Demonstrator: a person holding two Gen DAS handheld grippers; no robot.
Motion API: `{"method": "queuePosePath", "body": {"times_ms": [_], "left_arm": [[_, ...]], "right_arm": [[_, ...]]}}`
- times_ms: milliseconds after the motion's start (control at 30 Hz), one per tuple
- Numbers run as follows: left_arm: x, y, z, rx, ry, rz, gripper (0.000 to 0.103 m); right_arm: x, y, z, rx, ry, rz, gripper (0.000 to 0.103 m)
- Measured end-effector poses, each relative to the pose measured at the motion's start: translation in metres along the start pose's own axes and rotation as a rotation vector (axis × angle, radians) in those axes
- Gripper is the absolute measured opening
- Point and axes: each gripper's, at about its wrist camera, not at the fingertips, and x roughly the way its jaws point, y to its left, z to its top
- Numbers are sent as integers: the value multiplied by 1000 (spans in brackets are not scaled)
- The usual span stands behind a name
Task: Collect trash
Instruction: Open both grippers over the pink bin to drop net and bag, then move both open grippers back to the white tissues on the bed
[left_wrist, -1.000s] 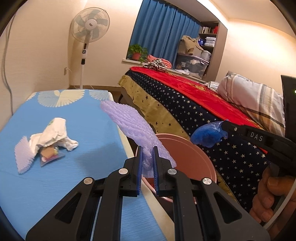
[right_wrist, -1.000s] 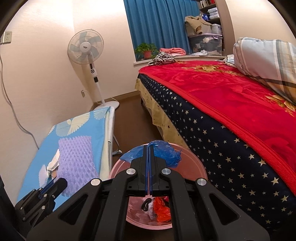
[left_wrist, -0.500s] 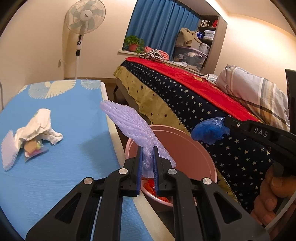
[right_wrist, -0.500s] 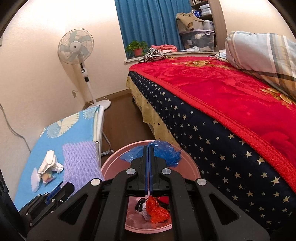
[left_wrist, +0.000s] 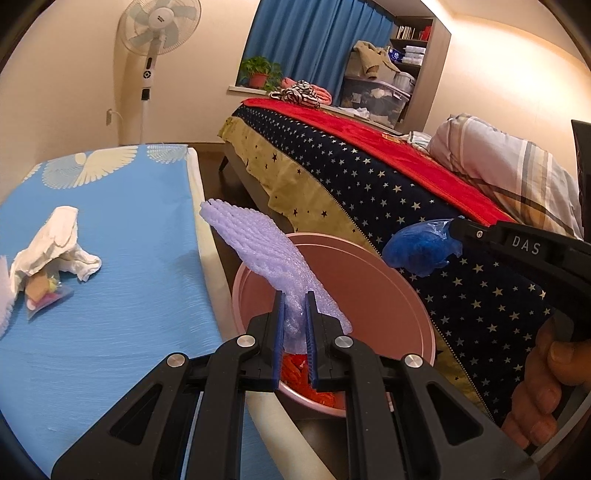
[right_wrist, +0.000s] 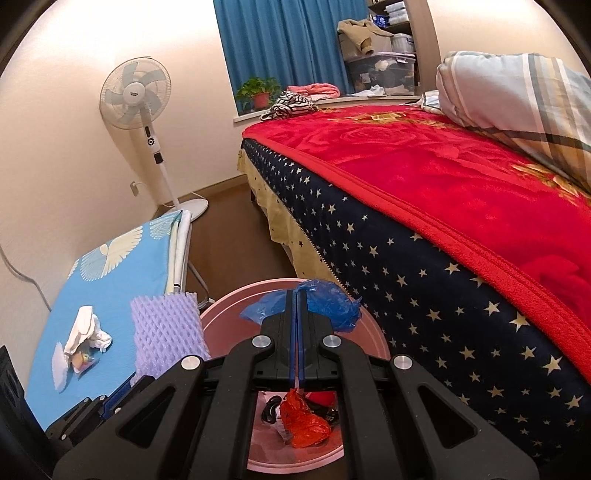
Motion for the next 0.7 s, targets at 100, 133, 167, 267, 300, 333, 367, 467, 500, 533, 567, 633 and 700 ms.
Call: {"method": "queuePosePath", "body": {"times_ms": [100,133,167,267,300,333,367,467,500,533,567,633,700], "left_arm": [[3,-2,0,0,6,-4,10],[3,-2,-1,2,8,-5,10],[4,-3,-1,4,10,-6,10],[6,-4,-1,2,13,-10,10],[7,-4,-1,1,16,-13,10],[7,-4,-1,0,19,-21,10],[8,-4,-1,-1,21,-29,11],[11,-3,-1,-2,38,-36,24],[11,-2,-1,-7,39,-33,34],[9,0,-1,-13,36,-28,35],[9,1,-1,-16,35,-23,35],[5,4,-1,-20,30,-6,35],[1,6,0,-24,22,0,35]], "right_arm": [[2,-2,0,5,6,-4,1],[2,-2,0,6,6,-6,1],[2,-3,0,7,7,-9,1],[2,-4,1,10,9,-12,1],[2,-4,1,9,9,-14,1],[2,-5,1,11,10,-14,1],[3,-6,1,15,14,-15,1],[4,-9,0,25,27,-26,7],[4,-9,0,30,30,-23,8],[3,-10,-1,33,32,-21,9],[3,-10,-1,34,32,-21,18],[0,-10,-2,35,22,-28,38],[-4,-10,-3,35,14,-24,43]]}}
